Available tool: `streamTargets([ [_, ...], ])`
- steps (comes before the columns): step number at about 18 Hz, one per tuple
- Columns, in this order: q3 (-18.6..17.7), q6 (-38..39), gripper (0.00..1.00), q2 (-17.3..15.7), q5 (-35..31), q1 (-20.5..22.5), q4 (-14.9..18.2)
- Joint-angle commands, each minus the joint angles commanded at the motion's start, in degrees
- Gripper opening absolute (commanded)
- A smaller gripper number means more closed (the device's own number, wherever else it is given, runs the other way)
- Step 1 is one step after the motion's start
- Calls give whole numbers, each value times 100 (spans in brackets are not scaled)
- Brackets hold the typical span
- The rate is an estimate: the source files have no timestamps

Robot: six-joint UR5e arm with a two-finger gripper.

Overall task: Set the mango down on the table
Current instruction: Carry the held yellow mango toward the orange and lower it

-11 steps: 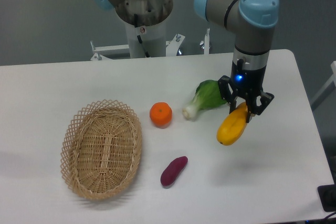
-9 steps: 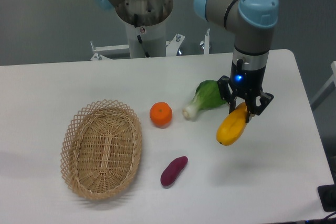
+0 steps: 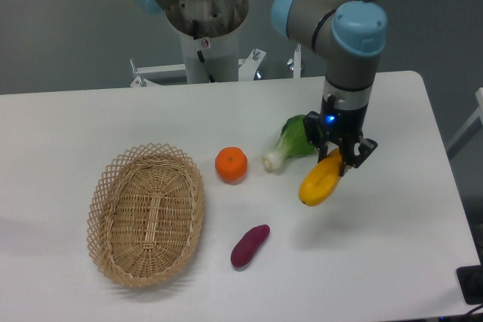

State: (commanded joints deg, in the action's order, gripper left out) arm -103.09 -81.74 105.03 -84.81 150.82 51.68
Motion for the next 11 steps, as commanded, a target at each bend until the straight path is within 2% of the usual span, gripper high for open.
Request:
streamTargets([
  [3,-175,306,45,96,0,-158,-87],
  [6,-413,668,45,246,0,-404,-736],
  [11,-449,615,45,456,-9,-624,-800],
])
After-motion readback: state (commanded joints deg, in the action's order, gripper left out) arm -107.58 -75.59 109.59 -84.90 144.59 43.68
